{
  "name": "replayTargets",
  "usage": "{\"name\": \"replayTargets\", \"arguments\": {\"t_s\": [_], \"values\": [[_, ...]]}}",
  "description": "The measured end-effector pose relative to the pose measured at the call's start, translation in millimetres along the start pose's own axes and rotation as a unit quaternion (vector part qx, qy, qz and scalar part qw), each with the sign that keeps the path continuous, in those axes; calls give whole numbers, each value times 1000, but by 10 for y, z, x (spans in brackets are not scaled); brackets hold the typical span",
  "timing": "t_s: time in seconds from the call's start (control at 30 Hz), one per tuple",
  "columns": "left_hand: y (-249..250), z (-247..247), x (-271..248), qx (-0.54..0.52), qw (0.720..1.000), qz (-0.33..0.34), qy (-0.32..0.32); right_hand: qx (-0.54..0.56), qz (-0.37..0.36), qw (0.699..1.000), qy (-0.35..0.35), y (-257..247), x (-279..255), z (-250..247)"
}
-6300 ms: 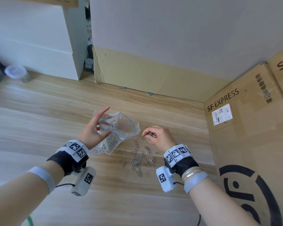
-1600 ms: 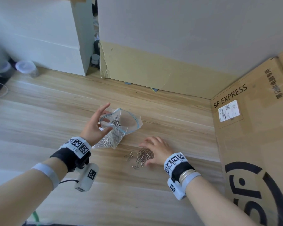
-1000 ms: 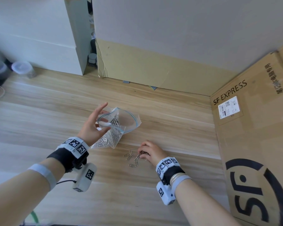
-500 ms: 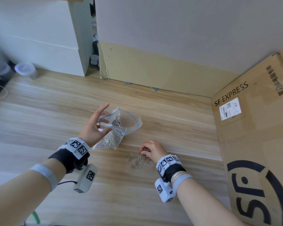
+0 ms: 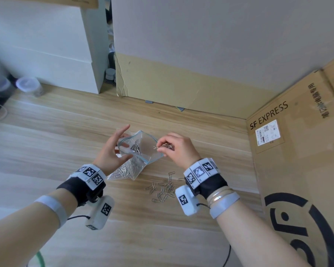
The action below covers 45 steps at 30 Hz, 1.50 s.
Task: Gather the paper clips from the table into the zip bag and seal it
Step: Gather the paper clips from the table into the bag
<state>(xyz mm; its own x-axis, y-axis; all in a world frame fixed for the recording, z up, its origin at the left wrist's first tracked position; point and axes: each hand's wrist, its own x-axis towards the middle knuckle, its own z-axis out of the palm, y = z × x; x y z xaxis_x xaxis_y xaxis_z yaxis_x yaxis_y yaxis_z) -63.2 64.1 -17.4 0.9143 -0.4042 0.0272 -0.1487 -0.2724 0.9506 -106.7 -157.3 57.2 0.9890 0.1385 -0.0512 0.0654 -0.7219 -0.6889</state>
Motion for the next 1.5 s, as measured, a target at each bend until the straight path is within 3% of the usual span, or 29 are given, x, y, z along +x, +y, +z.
{"name": "replayTargets", "arguments": {"t_s": [0.13,0.27,0.43,0.53,0.63,0.73,0.97,1.07,1.13,1.27,1.4,1.5], "values": [[13,10,17,3,1000,8,-7,-26,-55,998,-18,-182,265,204],[6,6,20,5,1000,12,-3,-20,-61,997,-49,-186,309,294],[-10,-7,8,4,1000,10,6,48,0,998,36,-2,144,136],[2,-1,6,5,1000,10,5,35,86,993,73,279,15,52],[15,14,9,11,1000,9,1,-7,164,986,-7,570,-191,147],[10,34,11,9,1000,5,-1,-33,170,980,-95,796,-414,358],[-5,68,17,5,1000,-4,-6,0,164,981,-103,895,-689,607],[4,75,15,2,1000,-5,-9,-24,177,983,-54,937,-733,501],[14,82,14,-1,1000,-6,-10,-45,228,972,-15,1049,-771,423],[20,98,10,0,1000,-11,-11,-40,283,956,-68,1042,-829,456],[23,97,13,-3,1000,-14,-12,12,267,959,-88,845,-801,599],[32,76,7,0,1000,-16,-11,-49,225,968,-99,832,-774,578]]}}
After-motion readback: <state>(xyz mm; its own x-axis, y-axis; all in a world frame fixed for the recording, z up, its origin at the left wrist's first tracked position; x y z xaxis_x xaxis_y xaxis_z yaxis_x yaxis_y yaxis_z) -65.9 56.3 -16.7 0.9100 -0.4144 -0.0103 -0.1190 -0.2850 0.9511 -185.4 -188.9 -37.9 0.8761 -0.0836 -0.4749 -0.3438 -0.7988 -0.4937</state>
